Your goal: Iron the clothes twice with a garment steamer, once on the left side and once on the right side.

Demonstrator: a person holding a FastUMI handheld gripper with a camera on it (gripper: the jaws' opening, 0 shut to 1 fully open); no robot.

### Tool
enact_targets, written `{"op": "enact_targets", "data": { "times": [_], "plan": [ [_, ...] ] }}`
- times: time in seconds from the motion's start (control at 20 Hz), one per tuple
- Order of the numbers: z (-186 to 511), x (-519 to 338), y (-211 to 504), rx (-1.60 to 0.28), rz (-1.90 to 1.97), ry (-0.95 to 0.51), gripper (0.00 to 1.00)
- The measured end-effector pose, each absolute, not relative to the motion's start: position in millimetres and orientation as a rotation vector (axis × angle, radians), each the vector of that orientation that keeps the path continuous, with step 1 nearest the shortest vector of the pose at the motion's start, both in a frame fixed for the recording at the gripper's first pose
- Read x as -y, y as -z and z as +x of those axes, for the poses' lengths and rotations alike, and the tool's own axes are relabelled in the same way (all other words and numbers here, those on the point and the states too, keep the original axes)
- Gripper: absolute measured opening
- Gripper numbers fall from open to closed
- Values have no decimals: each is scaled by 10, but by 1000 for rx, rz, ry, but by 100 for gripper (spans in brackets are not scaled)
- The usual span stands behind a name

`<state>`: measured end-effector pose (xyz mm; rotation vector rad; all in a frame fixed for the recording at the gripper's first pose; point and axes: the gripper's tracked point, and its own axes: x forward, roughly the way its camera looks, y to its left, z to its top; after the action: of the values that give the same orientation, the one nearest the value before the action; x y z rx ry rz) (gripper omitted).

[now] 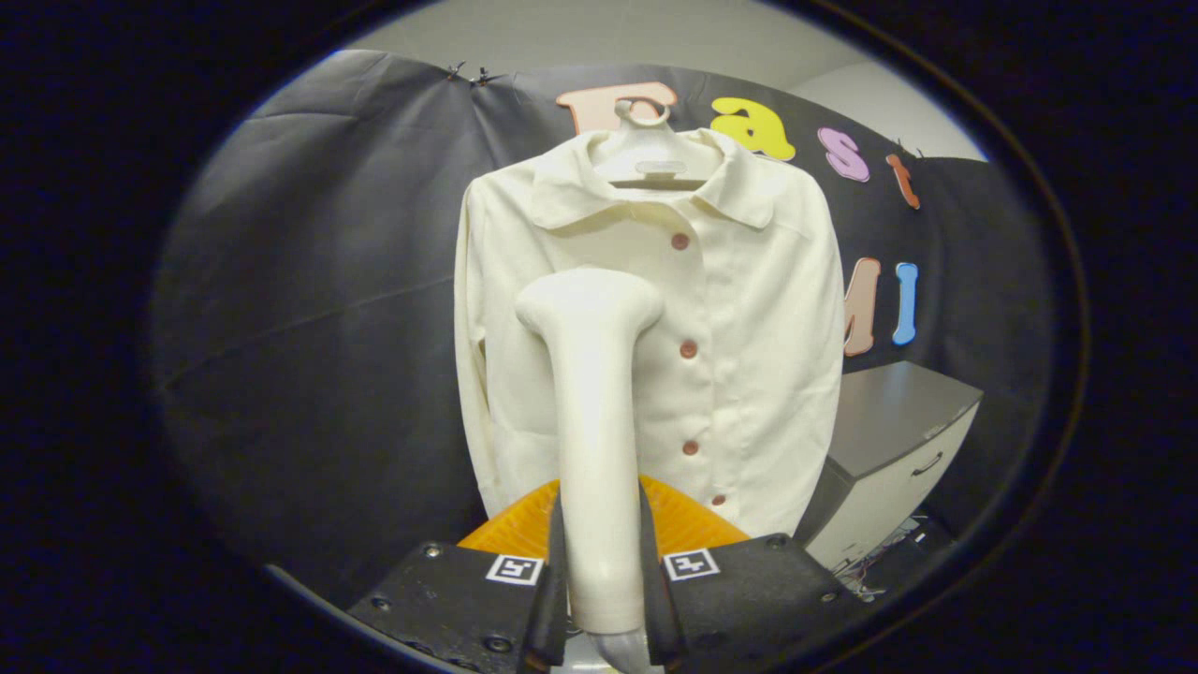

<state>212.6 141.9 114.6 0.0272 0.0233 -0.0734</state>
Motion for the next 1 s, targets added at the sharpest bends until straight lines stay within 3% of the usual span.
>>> {"op": "enact_targets", "data": {
  "times": [1.0],
  "plan": [
    [2668,-1354,82,-271,55,91,29]
  ]
}}
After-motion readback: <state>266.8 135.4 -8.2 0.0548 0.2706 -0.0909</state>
